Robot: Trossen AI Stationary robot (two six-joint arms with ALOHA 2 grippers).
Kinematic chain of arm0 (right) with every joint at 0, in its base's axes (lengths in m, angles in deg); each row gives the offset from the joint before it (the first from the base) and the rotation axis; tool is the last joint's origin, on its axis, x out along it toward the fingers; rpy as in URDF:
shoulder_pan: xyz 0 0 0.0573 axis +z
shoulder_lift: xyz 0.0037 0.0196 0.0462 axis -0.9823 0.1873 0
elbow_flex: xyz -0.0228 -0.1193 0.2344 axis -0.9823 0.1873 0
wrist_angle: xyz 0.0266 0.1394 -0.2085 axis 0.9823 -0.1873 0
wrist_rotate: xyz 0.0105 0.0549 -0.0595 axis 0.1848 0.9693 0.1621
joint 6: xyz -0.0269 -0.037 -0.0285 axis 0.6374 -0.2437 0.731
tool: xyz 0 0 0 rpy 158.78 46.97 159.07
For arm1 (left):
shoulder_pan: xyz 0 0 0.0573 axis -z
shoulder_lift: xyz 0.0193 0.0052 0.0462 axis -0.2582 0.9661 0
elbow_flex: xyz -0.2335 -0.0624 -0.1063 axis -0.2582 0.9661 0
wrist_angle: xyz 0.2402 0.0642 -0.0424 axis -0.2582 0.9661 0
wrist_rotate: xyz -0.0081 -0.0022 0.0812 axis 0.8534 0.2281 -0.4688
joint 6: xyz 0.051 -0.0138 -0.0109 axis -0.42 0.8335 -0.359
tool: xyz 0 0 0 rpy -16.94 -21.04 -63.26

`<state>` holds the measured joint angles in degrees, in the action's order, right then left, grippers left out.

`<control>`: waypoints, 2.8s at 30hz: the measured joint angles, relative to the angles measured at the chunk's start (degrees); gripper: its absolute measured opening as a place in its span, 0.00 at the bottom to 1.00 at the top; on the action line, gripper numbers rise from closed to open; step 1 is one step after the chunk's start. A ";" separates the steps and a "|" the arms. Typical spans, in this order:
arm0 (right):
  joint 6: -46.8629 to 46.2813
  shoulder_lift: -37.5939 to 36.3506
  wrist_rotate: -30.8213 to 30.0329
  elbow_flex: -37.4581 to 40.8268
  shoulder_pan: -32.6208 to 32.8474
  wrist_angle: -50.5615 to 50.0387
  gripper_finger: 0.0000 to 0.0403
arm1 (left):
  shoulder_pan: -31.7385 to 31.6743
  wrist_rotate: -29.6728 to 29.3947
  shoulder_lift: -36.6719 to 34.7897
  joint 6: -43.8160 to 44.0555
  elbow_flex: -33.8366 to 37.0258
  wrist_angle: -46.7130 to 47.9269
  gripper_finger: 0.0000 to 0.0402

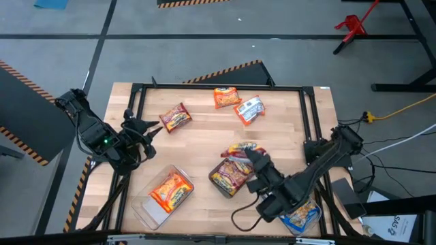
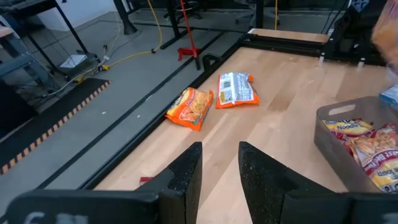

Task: Sort Maruchan noodles
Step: Put the red noodle pack into the black bin

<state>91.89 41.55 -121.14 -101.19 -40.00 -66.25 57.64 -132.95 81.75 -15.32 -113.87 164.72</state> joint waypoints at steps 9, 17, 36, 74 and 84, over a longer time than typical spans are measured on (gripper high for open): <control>-5.40 0.14 3.48 16.43 -0.22 16.01 0.05 | -0.02 0.70 0.09 -0.03 0.00 -0.68 0.25; 4.46 0.14 4.37 22.43 -0.33 29.94 0.08 | -0.02 0.78 0.09 0.00 0.00 -0.68 0.25; 7.35 0.01 14.14 23.71 -4.42 32.91 0.23 | -0.02 0.78 0.11 -0.02 0.00 -0.70 0.25; -41.81 -11.93 56.00 11.53 -14.62 11.20 0.59 | -0.02 2.12 0.13 2.97 0.00 -0.85 0.25; -35.98 -14.13 65.08 22.90 -20.18 21.29 0.59 | -0.02 2.60 0.13 2.95 0.00 -0.85 0.25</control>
<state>55.92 27.41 -56.06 -78.29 -60.19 -44.96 57.62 -130.35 81.88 -12.37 -113.87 163.86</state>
